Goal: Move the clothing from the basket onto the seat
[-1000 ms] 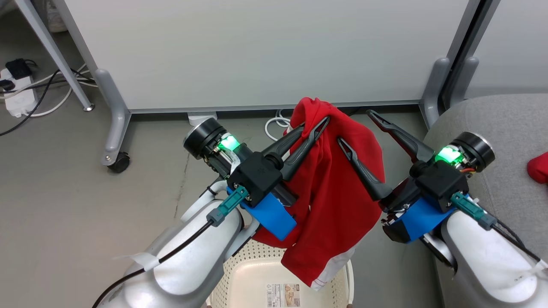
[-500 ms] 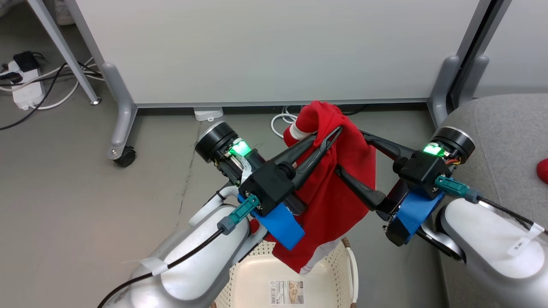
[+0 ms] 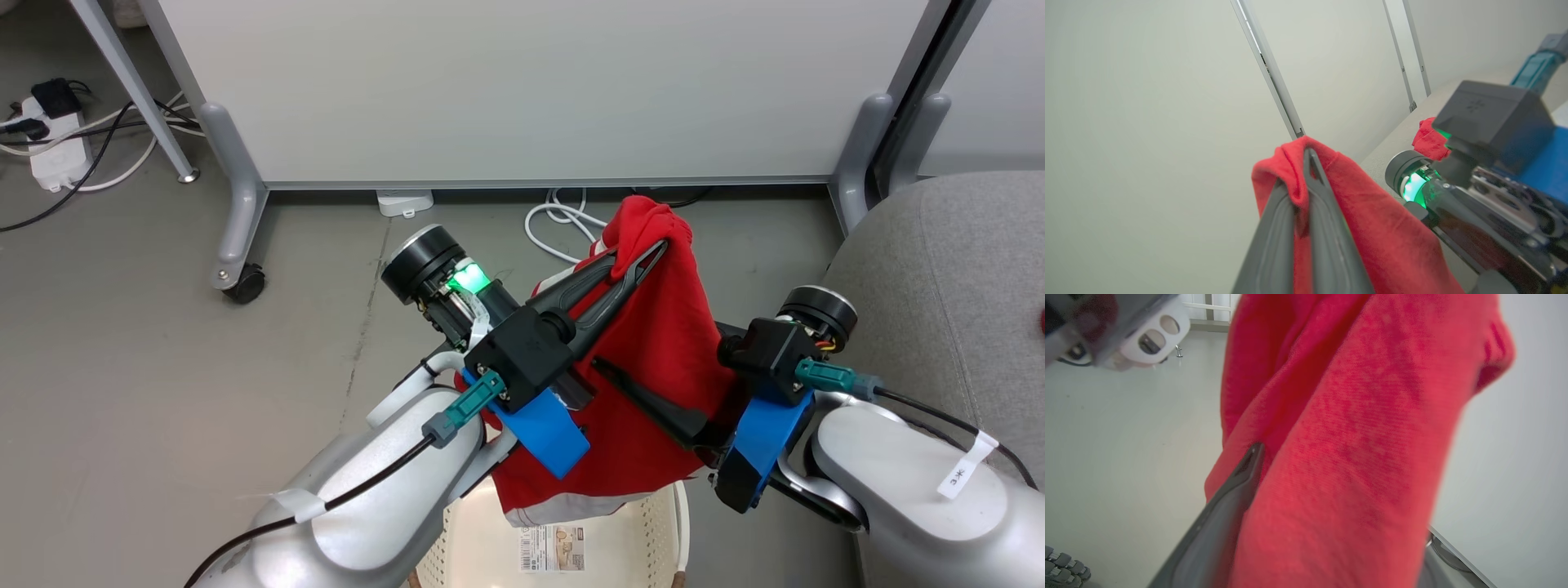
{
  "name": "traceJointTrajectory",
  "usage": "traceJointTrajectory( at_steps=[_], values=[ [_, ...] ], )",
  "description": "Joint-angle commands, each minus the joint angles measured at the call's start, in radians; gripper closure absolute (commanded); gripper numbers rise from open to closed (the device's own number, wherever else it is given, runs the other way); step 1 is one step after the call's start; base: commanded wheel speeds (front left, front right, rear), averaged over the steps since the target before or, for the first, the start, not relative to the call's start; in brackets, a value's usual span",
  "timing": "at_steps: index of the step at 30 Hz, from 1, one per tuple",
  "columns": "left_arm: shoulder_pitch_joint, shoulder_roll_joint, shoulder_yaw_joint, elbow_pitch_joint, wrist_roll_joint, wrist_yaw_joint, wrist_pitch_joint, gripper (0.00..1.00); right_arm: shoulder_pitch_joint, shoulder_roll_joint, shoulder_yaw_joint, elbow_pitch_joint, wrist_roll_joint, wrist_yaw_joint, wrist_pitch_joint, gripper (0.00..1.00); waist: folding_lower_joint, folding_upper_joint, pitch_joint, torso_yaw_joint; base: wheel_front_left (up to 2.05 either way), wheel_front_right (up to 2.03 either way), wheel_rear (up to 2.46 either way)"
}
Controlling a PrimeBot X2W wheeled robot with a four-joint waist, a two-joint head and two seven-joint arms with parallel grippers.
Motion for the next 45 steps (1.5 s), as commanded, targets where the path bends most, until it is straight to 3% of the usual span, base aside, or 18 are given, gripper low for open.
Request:
traceJointTrajectory(
  at_steps=[1, 3, 4, 5, 29, 30, 31, 32, 45],
  values=[
    [-0.012, -0.002, 0.000, -0.002, 0.000, -0.001, -0.003, 1.00, -0.014, 0.007, 0.004, 0.005, 0.006, 0.000, -0.005, 0.00, -0.0001, -0.0001, 0.001, 0.000, 0.00, 0.00, 0.00],
    [-0.014, -0.002, 0.000, 0.000, -0.002, -0.001, -0.003, 1.00, -0.016, 0.012, 0.012, 0.013, 0.013, 0.000, -0.013, 0.00, -0.0001, -0.0001, 0.003, -0.001, 0.00, 0.00, 0.00],
    [-0.015, -0.001, 0.000, 0.001, -0.003, -0.001, -0.003, 1.00, -0.019, 0.014, 0.015, 0.018, 0.016, 0.000, -0.014, 0.56, -0.0001, -0.0001, 0.003, -0.001, 0.00, 0.00, 0.00],
    [-0.016, 0.000, 0.001, 0.002, -0.003, -0.001, -0.003, 1.00, -0.020, 0.015, 0.018, 0.022, 0.018, 0.000, -0.017, 1.00, -0.0001, -0.0001, 0.004, -0.002, 0.00, 0.00, 0.00],
    [-0.022, 0.004, 0.010, 0.009, -0.006, -0.001, -0.003, 1.00, 0.015, 0.042, -0.027, 0.025, 0.005, 0.000, -0.029, 1.00, -0.0001, -0.0001, 0.015, -0.018, 0.00, 0.00, 0.00],
    [-0.021, 0.004, 0.012, 0.008, -0.004, -0.001, -0.003, 0.74, 0.018, 0.043, -0.032, 0.023, 0.002, 0.000, -0.029, 1.00, -0.0001, -0.0001, 0.015, -0.019, 0.00, 0.00, 0.00],
    [-0.019, 0.004, 0.013, 0.008, -0.002, -0.001, -0.003, 0.22, 0.023, 0.045, -0.036, 0.022, -0.003, 0.000, -0.029, 1.00, -0.0001, -0.0001, 0.015, -0.020, 0.00, 0.00, 0.00],
    [-0.018, 0.003, 0.015, 0.010, 0.001, -0.001, -0.003, 0.00, 0.026, 0.047, -0.039, 0.020, -0.006, 0.000, -0.029, 1.00, -0.0001, -0.0001, 0.015, -0.020, 0.00, 0.00, 0.00],
    [-0.004, -0.001, 0.027, 0.013, 0.021, -0.001, -0.003, 0.00, 0.064, 0.055, -0.087, 0.010, -0.023, 0.000, -0.028, 1.00, -0.0001, -0.0001, 0.018, -0.025, 0.00, 0.00, 0.00]
  ],
)
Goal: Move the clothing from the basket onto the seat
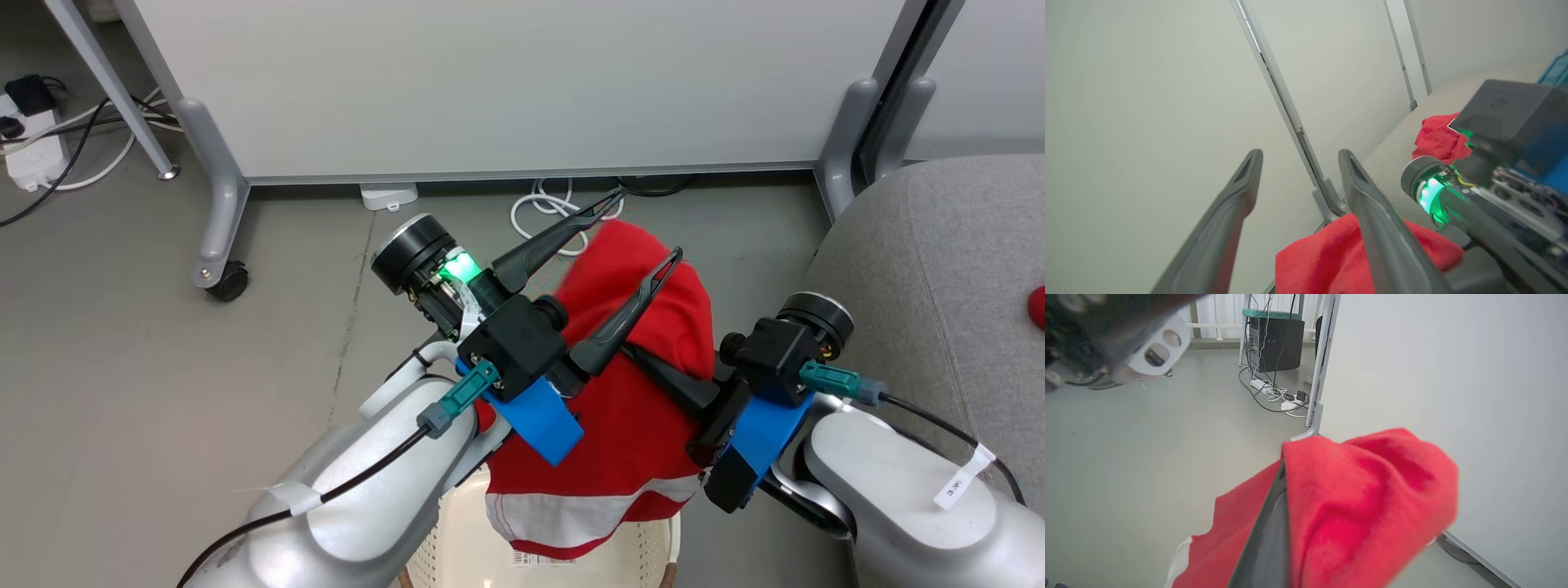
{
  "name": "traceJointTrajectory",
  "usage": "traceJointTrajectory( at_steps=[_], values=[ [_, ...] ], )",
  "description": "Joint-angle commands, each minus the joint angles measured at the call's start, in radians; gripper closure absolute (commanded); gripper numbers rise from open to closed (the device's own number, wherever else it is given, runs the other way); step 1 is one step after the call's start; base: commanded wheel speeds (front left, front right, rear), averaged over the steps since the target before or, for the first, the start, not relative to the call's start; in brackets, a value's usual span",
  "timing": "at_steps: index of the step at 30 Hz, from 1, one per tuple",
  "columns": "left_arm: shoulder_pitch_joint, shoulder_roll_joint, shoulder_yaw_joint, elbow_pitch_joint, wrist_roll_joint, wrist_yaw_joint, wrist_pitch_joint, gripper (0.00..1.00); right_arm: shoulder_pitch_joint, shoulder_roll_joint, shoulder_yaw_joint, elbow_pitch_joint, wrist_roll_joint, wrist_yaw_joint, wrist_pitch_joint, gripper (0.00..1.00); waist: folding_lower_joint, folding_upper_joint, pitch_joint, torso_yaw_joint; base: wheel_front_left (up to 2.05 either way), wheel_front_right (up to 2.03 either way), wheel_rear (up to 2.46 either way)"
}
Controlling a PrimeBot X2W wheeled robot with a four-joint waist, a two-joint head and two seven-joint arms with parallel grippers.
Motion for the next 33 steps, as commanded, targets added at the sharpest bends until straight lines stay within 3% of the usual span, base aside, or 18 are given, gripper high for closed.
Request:
traceJointTrajectory(
  at_steps=[1, 10, 33],
  values=[
    [0.008, 0.001, 0.009, 0.000, 0.006, -0.001, -0.003, 0.00, 0.019, 0.006, -0.016, -0.005, -0.009, 0.000, -0.003, 1.00, 0.0000, 0.0000, 0.002, -0.004, 0.00, 0.00, 0.00],
    [0.017, 0.009, 0.017, 0.002, 0.007, 0.000, -0.003, 0.00, 0.063, 0.024, -0.092, -0.005, -0.033, 0.000, -0.003, 1.00, 0.0000, 0.0000, 0.014, -0.040, 0.00, 0.00, 0.00],
    [0.027, 0.009, -0.023, 0.018, 0.003, -0.001, -0.003, 0.00, 0.246, 0.118, -0.485, -0.053, -0.166, 0.000, -0.003, 1.00, 0.0000, 0.0000, 0.078, -0.209, 0.00, 0.00, 0.00]
  ],
)
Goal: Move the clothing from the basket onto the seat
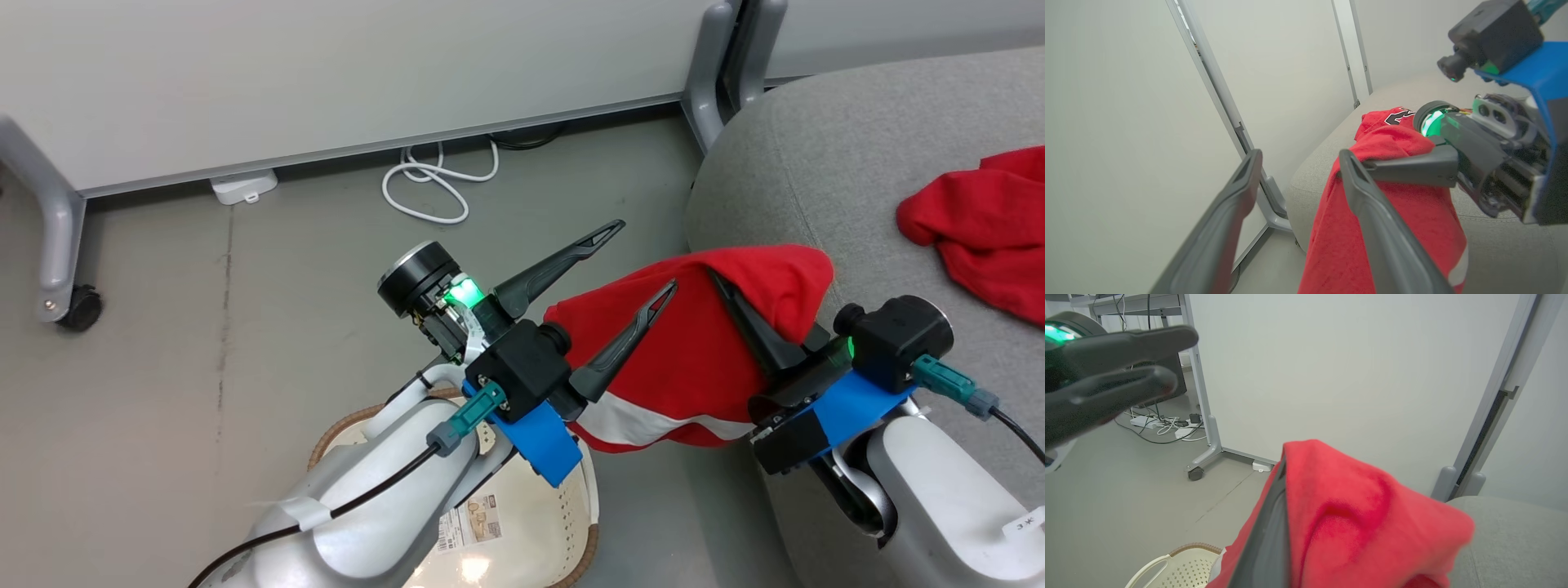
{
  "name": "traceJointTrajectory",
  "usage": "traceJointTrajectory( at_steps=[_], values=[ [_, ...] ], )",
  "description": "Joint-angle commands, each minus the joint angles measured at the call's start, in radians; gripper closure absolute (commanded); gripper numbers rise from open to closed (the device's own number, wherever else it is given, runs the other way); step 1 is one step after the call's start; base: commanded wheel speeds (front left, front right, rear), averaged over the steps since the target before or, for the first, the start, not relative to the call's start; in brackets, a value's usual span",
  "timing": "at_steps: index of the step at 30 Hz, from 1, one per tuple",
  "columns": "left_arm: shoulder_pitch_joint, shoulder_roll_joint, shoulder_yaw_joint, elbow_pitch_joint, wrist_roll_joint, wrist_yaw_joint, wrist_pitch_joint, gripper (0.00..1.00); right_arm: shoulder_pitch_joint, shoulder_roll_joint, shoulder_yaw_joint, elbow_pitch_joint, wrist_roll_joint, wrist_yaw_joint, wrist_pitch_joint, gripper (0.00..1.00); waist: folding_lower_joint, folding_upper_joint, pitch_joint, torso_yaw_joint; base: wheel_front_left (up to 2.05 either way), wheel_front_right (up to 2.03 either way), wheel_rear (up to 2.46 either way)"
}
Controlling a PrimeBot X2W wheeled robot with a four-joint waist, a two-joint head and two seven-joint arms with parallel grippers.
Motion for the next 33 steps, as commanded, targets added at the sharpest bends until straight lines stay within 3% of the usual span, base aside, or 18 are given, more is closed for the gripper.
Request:
traceJointTrajectory(
  at_steps=[1, 18, 33],
  values=[
    [-0.005, 0.001, -0.004, 0.004, -0.004, -0.002, -0.003, 0.00, 0.019, 0.009, -0.023, -0.008, -0.009, 0.000, -0.003, 1.00, 0.0000, 0.0000, 0.009, -0.023, 0.00, 0.00, 0.00],
    [-0.046, 0.010, -0.066, 0.016, -0.019, -0.002, -0.003, 0.00, 0.104, 0.070, -0.225, -0.054, -0.081, 0.000, -0.003, 1.00, 0.0000, 0.0000, 0.060, -0.178, 0.00, 0.00, 0.00],
    [-0.060, 0.008, -0.091, 0.023, -0.030, -0.002, -0.003, 0.00, 0.139, 0.106, -0.327, -0.108, -0.122, 0.000, -0.003, 1.00, 0.0000, 0.0000, 0.077, -0.217, 0.00, 0.00, 0.00]
  ],
)
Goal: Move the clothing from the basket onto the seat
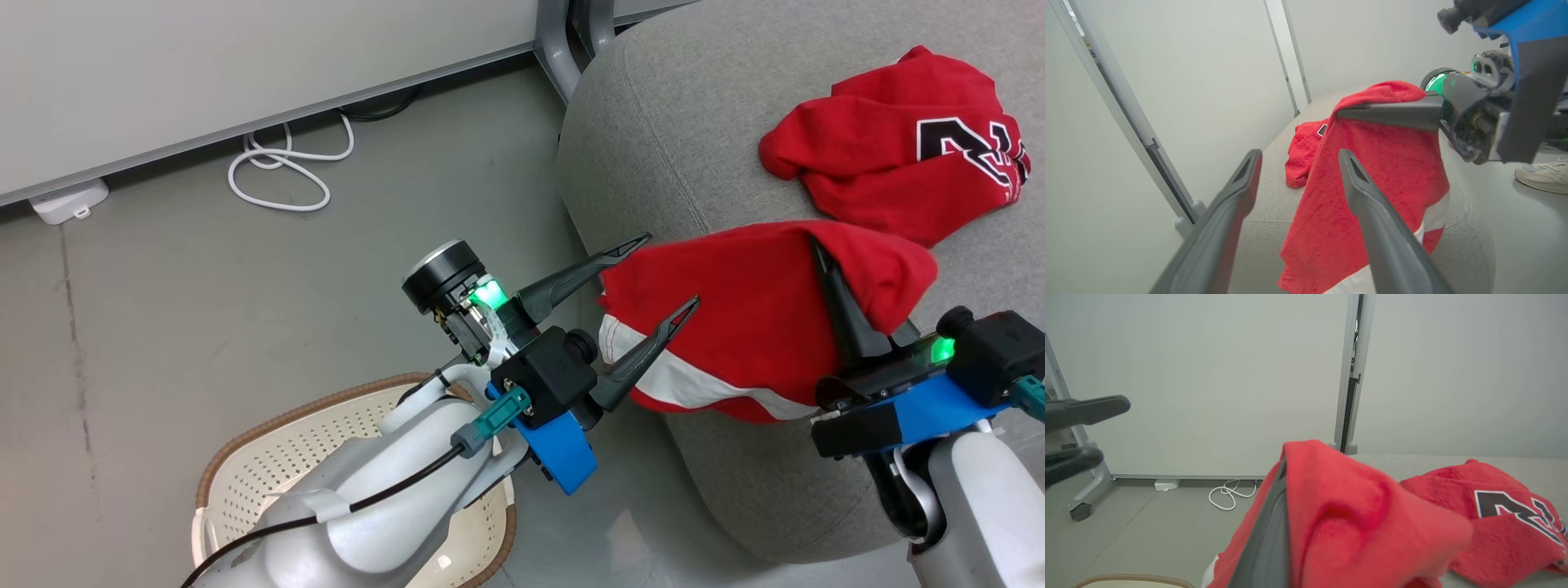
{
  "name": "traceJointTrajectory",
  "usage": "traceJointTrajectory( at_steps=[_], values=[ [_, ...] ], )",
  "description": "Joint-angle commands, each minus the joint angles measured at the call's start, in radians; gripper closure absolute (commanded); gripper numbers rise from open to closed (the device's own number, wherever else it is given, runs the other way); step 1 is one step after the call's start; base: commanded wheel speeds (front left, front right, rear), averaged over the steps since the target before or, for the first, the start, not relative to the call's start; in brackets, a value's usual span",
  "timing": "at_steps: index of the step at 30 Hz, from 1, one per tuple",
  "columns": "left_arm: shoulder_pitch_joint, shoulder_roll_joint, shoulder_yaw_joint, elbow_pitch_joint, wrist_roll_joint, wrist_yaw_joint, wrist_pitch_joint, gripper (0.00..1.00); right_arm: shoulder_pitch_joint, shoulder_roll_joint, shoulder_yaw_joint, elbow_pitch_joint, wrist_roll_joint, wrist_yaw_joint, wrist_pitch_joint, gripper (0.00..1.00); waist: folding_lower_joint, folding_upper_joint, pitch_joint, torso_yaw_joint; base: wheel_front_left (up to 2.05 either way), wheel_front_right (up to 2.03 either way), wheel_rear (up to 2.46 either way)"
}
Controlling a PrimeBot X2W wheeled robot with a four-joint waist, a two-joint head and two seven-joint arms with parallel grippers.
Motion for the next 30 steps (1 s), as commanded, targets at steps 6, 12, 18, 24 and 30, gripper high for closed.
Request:
traceJointTrajectory(
  at_steps=[6, 12, 18, 24, 30],
  values=[
    [-0.019, 0.009, -0.003, 0.001, -0.004, -0.002, -0.003, 0.00, -0.054, 0.009, -0.063, -0.034, -0.024, 0.000, -0.003, 1.00, 0.0001, 0.0000, 0.022, 0.008, 0.00, 0.00, 0.00],
    [-0.037, 0.024, 0.001, 0.006, 0.002, -0.002, -0.003, 0.00, -0.184, 0.003, -0.142, -0.052, -0.043, 0.000, -0.003, 1.00, 0.0001, 0.0000, 0.079, 0.007, 0.00, 0.00, 0.00],
    [-0.082, 0.033, -0.009, 0.006, 0.012, -0.002, -0.002, 0.00, -0.346, -0.007, -0.264, -0.059, -0.073, 0.000, -0.003, 1.00, 0.0001, 0.0000, 0.179, 0.015, 0.00, 0.00, 0.00],
    [-0.142, 0.041, -0.030, 0.006, 0.016, -0.002, 0.000, 0.00, -0.473, -0.067, -0.382, -0.041, -0.100, 0.000, -0.002, 1.00, 0.0001, 0.0000, 0.277, 0.043, 0.00, 0.00, 0.00],
    [-0.194, 0.054, -0.037, 0.009, 0.020, -0.002, -0.001, 0.00, -0.576, -0.173, -0.520, 0.002, -0.122, 0.000, -0.002, 1.00, 0.0001, 0.0000, 0.369, 0.064, 0.00, 0.00, 0.00]
  ],
)
